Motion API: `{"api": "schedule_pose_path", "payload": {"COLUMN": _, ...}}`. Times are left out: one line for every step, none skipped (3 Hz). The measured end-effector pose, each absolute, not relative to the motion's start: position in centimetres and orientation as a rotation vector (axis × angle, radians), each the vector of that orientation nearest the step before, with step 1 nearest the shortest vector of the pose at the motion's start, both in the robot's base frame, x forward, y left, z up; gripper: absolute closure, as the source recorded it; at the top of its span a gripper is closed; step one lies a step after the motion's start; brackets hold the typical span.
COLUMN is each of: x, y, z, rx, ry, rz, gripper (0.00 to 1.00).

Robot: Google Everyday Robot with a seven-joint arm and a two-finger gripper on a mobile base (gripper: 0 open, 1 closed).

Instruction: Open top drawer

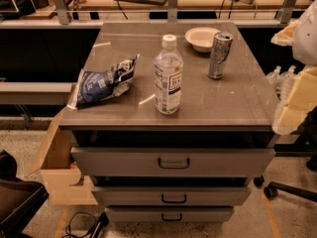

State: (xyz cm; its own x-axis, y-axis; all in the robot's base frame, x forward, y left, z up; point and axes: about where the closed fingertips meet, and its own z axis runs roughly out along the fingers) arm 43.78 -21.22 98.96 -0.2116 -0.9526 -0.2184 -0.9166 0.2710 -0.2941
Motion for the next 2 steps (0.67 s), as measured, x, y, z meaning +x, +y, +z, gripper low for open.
{"api": "schedule_pose_path", "payload": {"x": 43.8, "y": -21.2, "z": 99.0, "rx": -1.701, "ry": 2.195, "rz": -0.142, "gripper": 0.00}}
{"api": "schedule_pose_path", "payload": {"x": 42.8, "y": -21.3, "z": 97.2, "rx": -1.725, "ry": 2.210, "rz": -0.148, "gripper": 0.00}}
